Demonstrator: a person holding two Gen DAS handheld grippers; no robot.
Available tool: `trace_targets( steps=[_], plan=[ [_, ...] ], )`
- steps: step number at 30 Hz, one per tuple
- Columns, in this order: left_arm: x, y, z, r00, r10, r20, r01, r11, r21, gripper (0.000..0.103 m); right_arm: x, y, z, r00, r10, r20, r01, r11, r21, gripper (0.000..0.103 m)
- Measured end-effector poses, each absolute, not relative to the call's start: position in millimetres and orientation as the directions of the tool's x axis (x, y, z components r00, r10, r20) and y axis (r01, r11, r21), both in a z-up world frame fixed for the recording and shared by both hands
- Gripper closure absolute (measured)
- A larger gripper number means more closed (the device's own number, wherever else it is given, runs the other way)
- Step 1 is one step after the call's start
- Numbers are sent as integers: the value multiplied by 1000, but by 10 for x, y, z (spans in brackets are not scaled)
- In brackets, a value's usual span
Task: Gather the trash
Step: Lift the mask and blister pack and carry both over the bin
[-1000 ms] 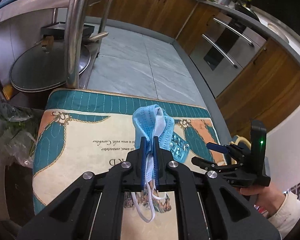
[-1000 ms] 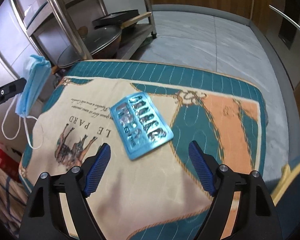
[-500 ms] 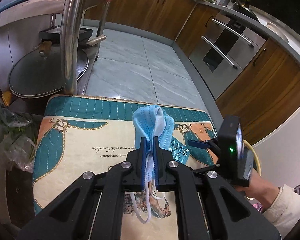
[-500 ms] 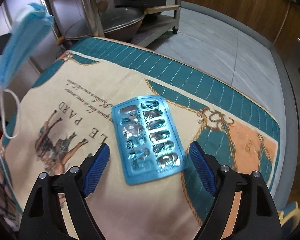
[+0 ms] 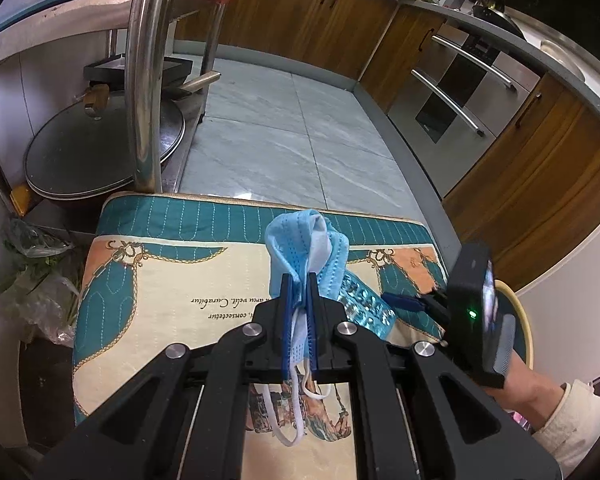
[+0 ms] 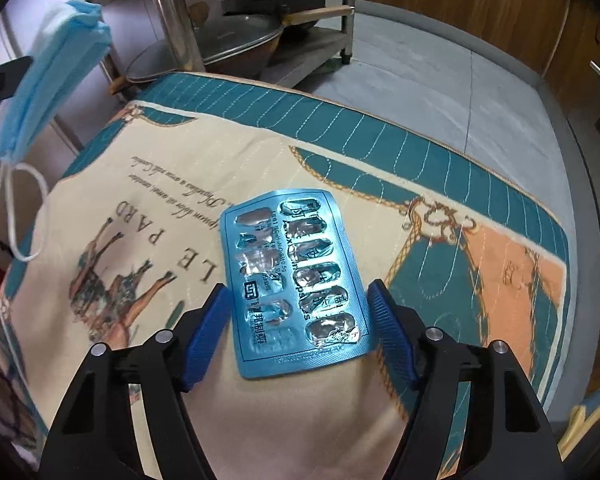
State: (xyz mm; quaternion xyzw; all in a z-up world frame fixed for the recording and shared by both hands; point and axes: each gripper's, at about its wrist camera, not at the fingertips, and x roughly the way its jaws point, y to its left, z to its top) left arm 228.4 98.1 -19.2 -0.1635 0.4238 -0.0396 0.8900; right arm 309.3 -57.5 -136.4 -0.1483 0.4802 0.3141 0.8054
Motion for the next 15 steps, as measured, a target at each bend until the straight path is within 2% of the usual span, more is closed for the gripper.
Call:
trace_targets(
  steps=[15],
  plan=[
    [2279,844,-125,649,-213,-730,-59,943,-327,97,2681,-1224,-621,459,434,-775,-519,839,162,31]
  ],
)
